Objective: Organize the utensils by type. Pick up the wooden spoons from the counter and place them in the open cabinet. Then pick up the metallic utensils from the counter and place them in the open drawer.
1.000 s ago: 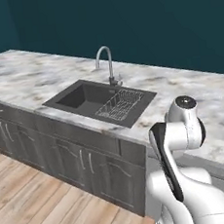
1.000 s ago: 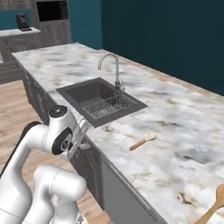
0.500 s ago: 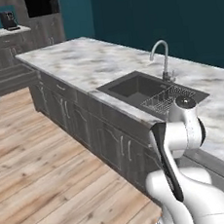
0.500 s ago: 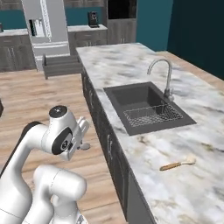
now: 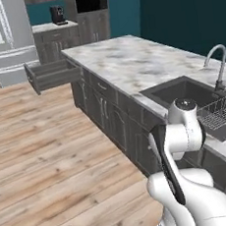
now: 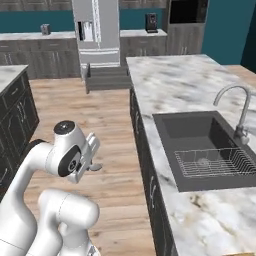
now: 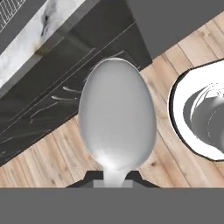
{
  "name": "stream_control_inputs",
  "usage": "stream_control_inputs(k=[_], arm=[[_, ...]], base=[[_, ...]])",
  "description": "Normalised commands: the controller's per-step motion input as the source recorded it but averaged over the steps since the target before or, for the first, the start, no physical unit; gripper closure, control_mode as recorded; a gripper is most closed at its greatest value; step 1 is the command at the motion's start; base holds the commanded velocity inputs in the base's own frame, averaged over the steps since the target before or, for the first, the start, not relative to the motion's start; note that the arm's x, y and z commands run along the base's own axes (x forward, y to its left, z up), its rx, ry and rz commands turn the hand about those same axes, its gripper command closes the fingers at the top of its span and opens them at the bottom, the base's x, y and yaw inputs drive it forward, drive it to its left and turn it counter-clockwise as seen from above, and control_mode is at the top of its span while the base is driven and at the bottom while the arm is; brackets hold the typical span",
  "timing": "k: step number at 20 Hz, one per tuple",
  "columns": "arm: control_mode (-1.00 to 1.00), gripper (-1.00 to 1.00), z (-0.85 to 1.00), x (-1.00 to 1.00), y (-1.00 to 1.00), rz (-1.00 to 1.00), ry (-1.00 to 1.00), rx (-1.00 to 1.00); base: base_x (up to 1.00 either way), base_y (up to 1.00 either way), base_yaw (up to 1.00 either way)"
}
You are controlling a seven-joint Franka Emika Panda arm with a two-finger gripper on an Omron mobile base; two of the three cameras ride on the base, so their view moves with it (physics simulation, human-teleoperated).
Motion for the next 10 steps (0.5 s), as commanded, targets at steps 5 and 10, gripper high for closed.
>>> stream_control_inputs(k=[5, 10], arm=[[1.0, 1.0, 0.0, 0.0, 0.0, 0.0, 0.0, 0.0], [1.0, 1.0, 0.0, 0.0, 0.0, 0.0, 0.0, 0.0]], base=[[1.0, 0.0, 0.29], [1.0, 0.0, 0.31]])
